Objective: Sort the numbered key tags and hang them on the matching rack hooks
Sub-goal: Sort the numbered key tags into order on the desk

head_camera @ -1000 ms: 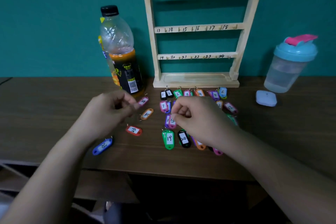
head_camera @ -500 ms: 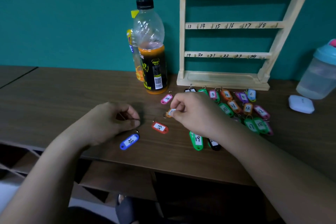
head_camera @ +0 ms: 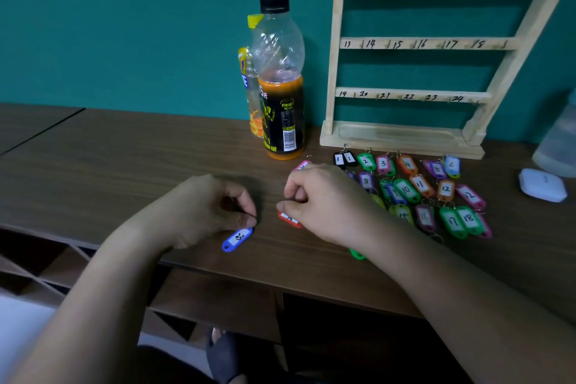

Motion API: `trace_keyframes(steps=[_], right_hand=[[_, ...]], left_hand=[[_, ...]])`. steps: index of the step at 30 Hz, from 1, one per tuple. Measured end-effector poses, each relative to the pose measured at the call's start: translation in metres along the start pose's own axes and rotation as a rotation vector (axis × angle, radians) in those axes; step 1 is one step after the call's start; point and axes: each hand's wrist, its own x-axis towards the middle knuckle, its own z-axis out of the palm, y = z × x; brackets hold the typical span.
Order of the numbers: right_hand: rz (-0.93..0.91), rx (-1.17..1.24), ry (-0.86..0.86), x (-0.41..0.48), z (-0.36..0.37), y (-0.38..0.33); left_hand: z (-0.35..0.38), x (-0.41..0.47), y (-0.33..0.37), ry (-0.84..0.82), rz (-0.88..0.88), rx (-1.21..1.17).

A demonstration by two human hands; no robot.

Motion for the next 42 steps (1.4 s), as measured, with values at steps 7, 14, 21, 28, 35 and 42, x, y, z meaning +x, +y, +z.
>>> trace_keyframes(steps=[7,14,21,28,35,42], right_hand=[[-0.044,-0.059,-0.054,0.006,-0.003,0.000],[-0.076,-0.142,-0.059,0.006,-0.001,-0.002],[-0.136,-0.128,-0.086,0.003,-0.002,-0.006],[-0.127,-0.078,-0.124,0.003,-0.003,-0.004],[-0.112,-0.191,-0.200,-0.001,-0.011,-0.007],[-0.080,-0.180,-0.247,-0.001,-0.011,-0.012]], left_hand=[[0.000,0.001,-0.004,0.074,-0.104,0.071],[0.006,0.004,0.006,0.078,-0.145,0.031],[0.009,0.003,0.013,0.075,-0.142,0.027],[0.001,-0.002,0.008,0.048,-0.133,0.023],[0.000,-0.008,0.011,-0.093,-0.128,0.038],[0.008,-0.002,0.017,-0.064,-0.111,0.072]])
